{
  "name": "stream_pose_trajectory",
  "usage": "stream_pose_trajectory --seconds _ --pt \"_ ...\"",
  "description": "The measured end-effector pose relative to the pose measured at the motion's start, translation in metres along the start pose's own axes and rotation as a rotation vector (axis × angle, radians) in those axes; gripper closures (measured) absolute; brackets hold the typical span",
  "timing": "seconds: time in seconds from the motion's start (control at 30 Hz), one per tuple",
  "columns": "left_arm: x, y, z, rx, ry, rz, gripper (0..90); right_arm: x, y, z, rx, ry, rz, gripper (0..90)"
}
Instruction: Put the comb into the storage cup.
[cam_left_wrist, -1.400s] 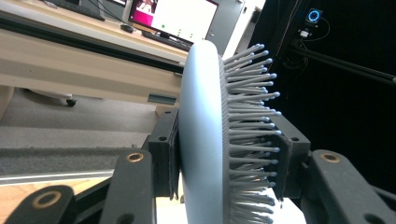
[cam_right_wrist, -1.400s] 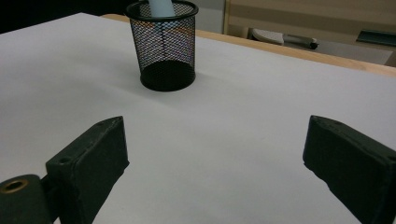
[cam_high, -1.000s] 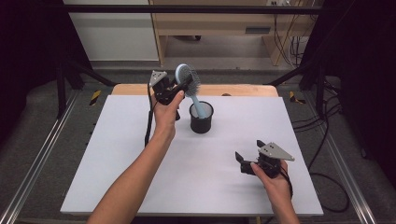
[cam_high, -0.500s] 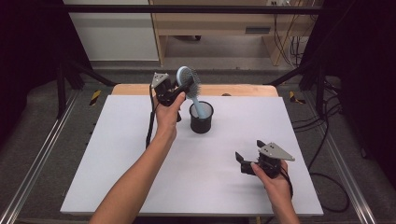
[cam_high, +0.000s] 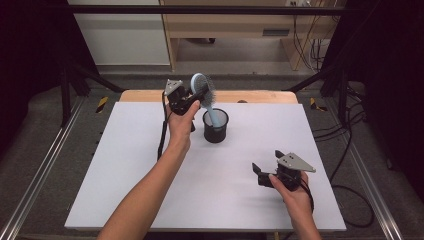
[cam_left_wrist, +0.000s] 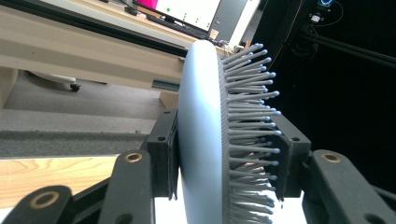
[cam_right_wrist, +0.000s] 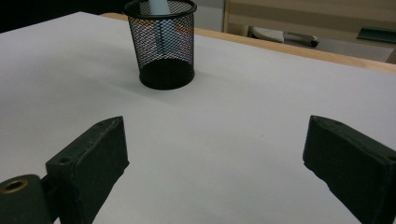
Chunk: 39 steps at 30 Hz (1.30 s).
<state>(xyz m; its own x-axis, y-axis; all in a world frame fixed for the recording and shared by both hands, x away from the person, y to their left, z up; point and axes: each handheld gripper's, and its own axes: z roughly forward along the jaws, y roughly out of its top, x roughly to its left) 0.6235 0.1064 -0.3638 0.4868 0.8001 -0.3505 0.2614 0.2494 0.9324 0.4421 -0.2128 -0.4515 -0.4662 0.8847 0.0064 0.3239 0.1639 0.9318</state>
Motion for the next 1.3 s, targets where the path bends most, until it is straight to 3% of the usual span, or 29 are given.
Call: stream_pose_trajectory --seconds 1.3 --pt "0.005 -0.016 0.003 0.009 0.020 -0.041 51.5 0.001 0.000 0.001 0.005 -0.001 -0.006 6.4"
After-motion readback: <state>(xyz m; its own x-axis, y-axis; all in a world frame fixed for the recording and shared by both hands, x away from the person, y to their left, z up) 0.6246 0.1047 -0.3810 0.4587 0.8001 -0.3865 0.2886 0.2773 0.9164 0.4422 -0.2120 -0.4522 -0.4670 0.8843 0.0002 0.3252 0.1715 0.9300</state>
